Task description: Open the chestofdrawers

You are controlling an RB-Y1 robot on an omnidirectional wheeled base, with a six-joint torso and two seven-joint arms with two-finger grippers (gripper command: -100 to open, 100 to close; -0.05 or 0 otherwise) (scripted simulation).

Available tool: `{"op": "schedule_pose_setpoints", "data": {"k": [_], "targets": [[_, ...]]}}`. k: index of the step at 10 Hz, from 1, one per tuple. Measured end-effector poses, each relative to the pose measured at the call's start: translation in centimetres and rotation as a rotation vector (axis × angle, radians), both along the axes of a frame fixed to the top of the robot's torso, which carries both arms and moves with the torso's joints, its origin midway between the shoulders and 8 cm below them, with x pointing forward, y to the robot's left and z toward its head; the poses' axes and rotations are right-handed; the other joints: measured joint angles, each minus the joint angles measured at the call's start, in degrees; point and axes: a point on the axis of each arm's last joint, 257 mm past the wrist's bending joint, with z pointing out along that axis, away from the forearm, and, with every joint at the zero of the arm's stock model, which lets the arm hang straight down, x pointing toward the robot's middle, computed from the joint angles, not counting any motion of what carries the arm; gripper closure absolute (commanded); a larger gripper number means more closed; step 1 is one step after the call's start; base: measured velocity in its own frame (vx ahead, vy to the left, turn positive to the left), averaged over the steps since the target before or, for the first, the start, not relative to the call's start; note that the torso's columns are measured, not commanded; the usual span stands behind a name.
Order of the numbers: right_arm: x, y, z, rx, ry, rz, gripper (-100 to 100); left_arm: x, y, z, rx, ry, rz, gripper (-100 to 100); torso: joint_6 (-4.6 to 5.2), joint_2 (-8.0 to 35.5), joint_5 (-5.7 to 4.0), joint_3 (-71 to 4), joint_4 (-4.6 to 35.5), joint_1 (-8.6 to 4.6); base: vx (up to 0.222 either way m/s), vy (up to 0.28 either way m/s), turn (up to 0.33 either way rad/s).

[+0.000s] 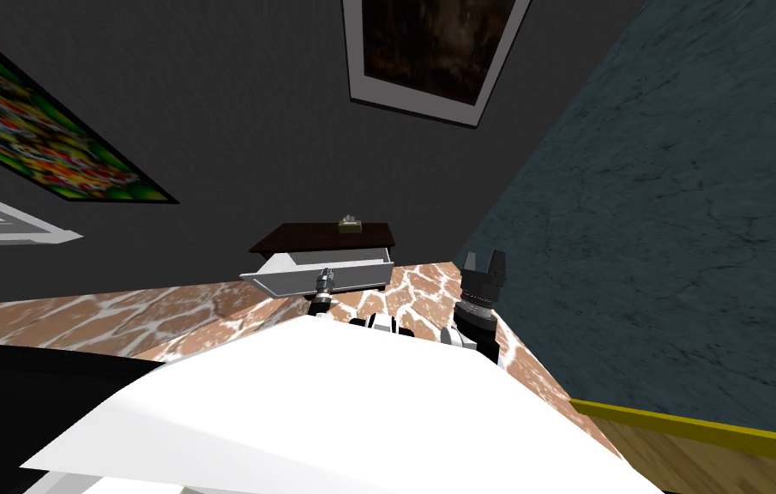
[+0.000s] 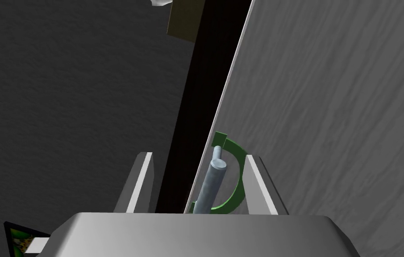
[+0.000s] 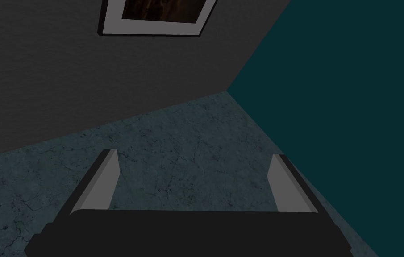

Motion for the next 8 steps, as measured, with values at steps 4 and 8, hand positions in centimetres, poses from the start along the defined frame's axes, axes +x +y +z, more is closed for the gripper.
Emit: {"op": "schedule_pose_setpoints", "data": {"k": [4,8], "targets": [[0.0,0.0,0.0,0.0,0.0,0.0,0,4.0,0.9,1.9,-0.002,0.001,-0.014,-100,-0.1,-0.01,0.04,-0.01,-0.05,0.19,-0.075,-0.025,0.025],[0.0,0.0,0.0,0.0,0.0,0.0,0,7.2,1.6,3.4,-0.004,0.004,-0.022,-100,-0.1,0.01,0.04,0.01,-0.04,0.16,-0.056,-0.028,0.024]]}}
